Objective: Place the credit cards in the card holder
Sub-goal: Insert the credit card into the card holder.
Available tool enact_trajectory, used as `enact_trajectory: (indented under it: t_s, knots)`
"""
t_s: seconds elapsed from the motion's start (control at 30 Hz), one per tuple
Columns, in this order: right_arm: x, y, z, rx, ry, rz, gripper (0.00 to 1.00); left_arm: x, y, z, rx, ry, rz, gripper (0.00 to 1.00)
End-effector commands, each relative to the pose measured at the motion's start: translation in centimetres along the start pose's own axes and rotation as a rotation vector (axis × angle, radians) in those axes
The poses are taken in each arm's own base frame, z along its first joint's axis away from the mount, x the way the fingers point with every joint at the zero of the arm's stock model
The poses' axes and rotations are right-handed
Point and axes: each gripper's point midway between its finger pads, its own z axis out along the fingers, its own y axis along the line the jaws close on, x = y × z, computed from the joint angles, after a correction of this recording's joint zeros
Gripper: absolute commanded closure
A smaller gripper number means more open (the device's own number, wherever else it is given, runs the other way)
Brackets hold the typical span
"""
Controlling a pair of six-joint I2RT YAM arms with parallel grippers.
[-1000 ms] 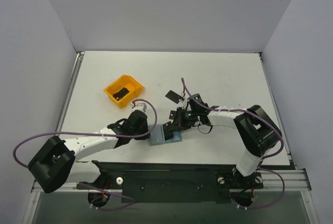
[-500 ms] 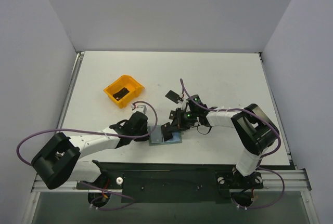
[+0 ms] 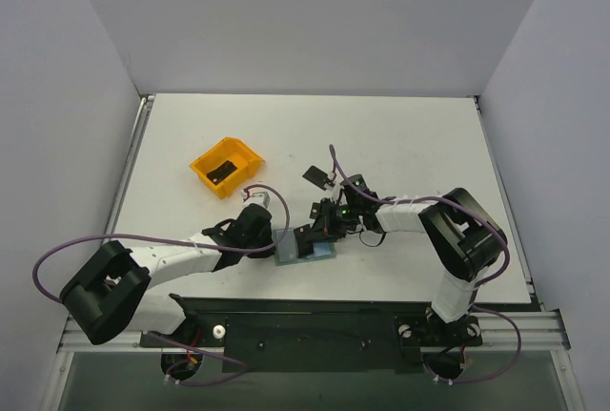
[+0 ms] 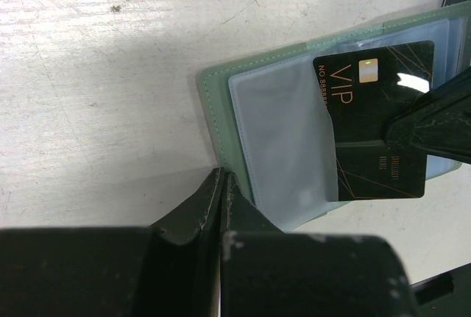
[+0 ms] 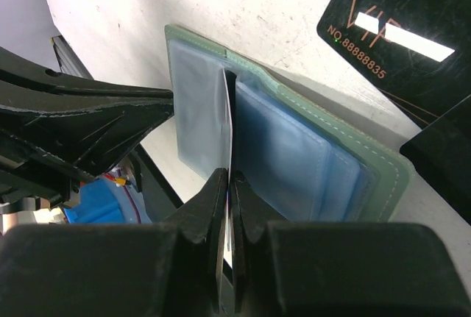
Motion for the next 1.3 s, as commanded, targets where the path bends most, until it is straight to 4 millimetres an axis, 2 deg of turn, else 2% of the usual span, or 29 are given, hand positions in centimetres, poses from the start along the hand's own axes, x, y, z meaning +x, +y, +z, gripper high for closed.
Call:
enact_trajectory:
  t_s: [0.0, 0.33, 0.73, 0.97, 1.27]
  knots:
    - [1.1, 0.1, 0.6, -0.017, 0.033, 0.003, 1.0, 0.8, 0.0, 0.6, 0.012, 0.024, -0.011, 1.0]
    - [1.3, -1.2, -0.4, 0.066, -0.019, 0.058, 1.0, 0.7, 0.0, 0.5, 0.009, 0.024, -0.008, 1.0]
    - [1.1, -0.7, -1.5, 0.087, -0.046, 0.046, 1.0, 0.8, -0.2, 0.7, 0.014, 0.03, -0.004, 1.0]
    - [0.9, -1.1, -2.3, 0.13, -0.069, 0.032, 1.0, 0.8, -0.2, 0.8, 0.015, 0.033, -0.004, 1.0]
    - [1.5, -1.4, -1.8, 0.127, -0.041, 0.05, 1.0, 0.9, -0.3, 0.9, 0.018, 0.036, -0.004, 1.0]
